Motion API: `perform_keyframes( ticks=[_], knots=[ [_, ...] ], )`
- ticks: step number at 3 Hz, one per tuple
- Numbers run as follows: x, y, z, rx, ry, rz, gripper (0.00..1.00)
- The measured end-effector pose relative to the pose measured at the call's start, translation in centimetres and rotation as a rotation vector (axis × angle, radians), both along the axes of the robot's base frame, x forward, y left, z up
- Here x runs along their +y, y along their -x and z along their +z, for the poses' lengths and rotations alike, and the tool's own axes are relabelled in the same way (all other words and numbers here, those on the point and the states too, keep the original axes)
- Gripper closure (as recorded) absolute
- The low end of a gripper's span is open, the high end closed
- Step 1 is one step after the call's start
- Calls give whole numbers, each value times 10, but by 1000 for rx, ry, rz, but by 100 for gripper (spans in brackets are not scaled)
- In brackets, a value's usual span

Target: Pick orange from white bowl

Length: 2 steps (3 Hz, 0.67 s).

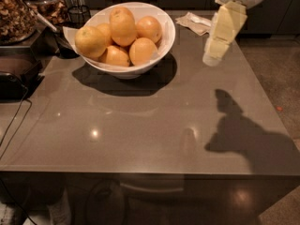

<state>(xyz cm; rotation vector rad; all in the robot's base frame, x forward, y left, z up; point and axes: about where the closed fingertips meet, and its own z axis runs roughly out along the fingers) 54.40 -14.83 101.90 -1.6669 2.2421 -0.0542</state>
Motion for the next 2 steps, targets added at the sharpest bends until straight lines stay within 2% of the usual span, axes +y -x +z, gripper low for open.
perform_keyframes(
  ticks=[1,2],
  knots=[
    [40,-38,10,-21,-24,40,0],
    [50,-48,18,-64,-46,47,0]
  ],
)
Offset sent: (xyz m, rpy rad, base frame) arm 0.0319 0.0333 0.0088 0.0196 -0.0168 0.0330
